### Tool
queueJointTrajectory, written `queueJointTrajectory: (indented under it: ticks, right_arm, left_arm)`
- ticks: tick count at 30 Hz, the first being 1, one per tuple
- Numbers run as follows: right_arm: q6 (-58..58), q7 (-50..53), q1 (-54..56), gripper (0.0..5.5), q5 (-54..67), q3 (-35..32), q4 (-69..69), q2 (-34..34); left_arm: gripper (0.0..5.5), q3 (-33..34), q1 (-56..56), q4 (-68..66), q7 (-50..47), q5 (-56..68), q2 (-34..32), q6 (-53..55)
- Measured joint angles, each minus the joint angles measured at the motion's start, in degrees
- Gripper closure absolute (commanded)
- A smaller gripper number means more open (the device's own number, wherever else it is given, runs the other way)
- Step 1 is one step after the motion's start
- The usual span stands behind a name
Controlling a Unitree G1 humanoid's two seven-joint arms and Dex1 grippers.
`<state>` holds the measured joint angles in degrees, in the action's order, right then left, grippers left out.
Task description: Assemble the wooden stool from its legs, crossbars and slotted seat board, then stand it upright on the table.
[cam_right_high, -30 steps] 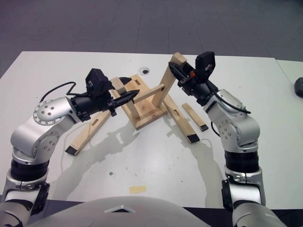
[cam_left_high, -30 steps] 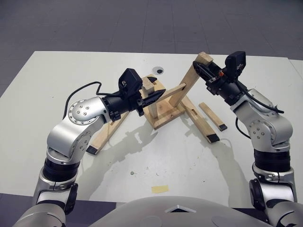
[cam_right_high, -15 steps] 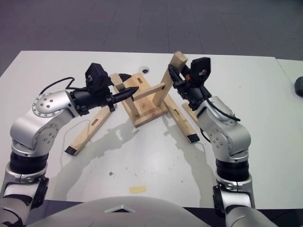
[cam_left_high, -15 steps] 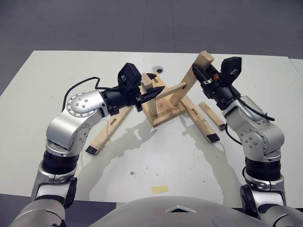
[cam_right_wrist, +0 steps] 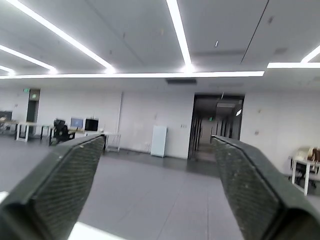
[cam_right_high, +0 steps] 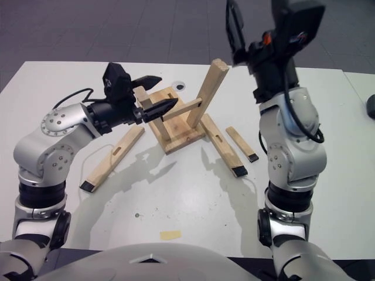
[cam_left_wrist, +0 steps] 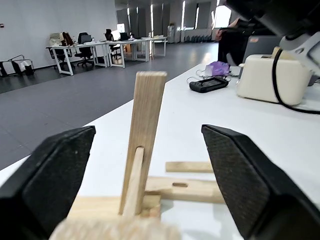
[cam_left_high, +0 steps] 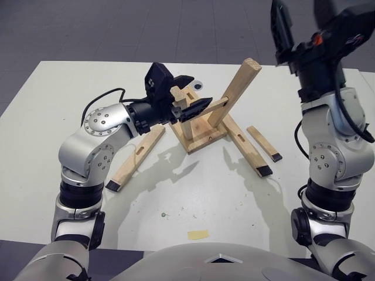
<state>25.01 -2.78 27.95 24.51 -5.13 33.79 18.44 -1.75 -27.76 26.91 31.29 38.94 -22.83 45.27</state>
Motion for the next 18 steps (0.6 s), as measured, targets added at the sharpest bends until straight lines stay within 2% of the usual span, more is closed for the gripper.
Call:
queueJointTrajectory:
  ticks: [6,8,11,13,16,18]
  right_arm:
    - [0.13,-1.97,-0.02,0.1,-0.23,4.62,1.05,-2.93]
    - [0.13,-1.92,-0.1,0.1,-0.44,4.45,0.42,-3.15]
    - [0.13,-2.04,-0.07,0.1,0.4,3.08,-0.46,-4.26]
    - [0.08,-2.25,0.03,0.1,1.77,2.56,-0.53,-4.98]
    - [-0.64,-1.99,0.46,0.1,3.54,0.7,-0.56,-6.73]
    - [-1.54,-1.54,0.62,0.1,4.21,-0.91,-0.55,-7.49]
  left_arm:
    - [0.12,3.72,-4.76,1.7,-2.2,11.46,3.1,4.56]
    - [0.12,1.79,-5.33,2.63,-2.96,11.47,3.89,4.81]
    - [0.12,-5.12,-3.79,4.4,-3.6,8.67,5.22,4.44]
    - [0.12,-6.79,-3.36,5.2,-4.11,8.0,6.28,3.64]
    - [0.12,-6.07,-3.45,4.5,-4.64,8.43,6.67,3.38]
    - [0.12,-2.32,-4.28,1.96,-5.62,9.9,6.55,3.6]
